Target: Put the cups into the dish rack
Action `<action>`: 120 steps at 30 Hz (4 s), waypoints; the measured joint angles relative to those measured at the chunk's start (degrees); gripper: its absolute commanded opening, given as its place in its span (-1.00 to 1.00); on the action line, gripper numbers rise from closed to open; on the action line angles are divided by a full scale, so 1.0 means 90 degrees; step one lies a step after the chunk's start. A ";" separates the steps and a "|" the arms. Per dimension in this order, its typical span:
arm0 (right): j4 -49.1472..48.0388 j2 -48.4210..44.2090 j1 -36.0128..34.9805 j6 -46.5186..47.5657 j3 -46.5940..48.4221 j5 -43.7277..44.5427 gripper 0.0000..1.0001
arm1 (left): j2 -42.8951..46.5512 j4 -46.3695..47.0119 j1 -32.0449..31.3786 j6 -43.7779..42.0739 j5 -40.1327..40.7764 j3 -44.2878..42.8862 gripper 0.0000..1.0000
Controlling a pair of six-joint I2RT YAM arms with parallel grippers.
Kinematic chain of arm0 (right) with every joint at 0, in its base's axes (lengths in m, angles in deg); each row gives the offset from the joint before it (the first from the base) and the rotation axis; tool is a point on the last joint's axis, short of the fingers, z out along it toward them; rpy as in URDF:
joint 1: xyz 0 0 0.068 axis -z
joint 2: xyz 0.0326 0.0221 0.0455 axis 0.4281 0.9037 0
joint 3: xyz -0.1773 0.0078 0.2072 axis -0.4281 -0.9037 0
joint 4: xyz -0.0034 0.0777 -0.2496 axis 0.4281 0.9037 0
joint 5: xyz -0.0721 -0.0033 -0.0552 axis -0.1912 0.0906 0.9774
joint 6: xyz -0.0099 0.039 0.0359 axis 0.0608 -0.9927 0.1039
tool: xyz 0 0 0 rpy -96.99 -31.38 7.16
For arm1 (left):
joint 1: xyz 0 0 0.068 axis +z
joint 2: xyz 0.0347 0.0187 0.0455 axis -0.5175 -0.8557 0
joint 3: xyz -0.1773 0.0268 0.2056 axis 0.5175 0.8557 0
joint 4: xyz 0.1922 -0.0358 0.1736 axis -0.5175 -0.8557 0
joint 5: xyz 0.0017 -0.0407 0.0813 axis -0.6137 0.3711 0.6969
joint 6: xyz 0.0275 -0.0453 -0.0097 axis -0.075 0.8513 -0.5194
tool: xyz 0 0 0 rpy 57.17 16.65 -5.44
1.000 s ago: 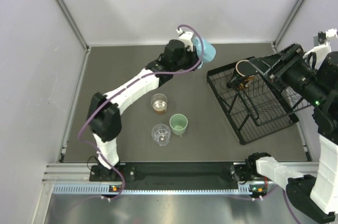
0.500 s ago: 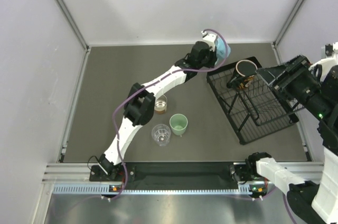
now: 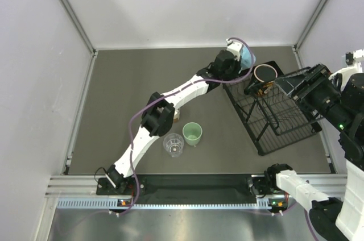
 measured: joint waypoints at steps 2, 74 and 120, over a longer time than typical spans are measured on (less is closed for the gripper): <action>0.0002 -0.0034 0.0000 -0.0005 -0.0044 0.0000 0.03 | -0.0185 -0.0029 -0.0095 -0.0066 -0.0002 -0.0204 -1.00; -0.0053 -0.0442 0.0000 -0.0238 -0.0923 0.0049 0.03 | -0.0731 -0.0279 -0.1035 -0.0097 -0.0313 -0.0226 -0.66; 0.0211 0.0134 0.0000 0.0648 -0.1066 -0.0277 0.12 | 0.1258 -0.0070 -0.0379 0.0070 -0.0058 0.1644 0.02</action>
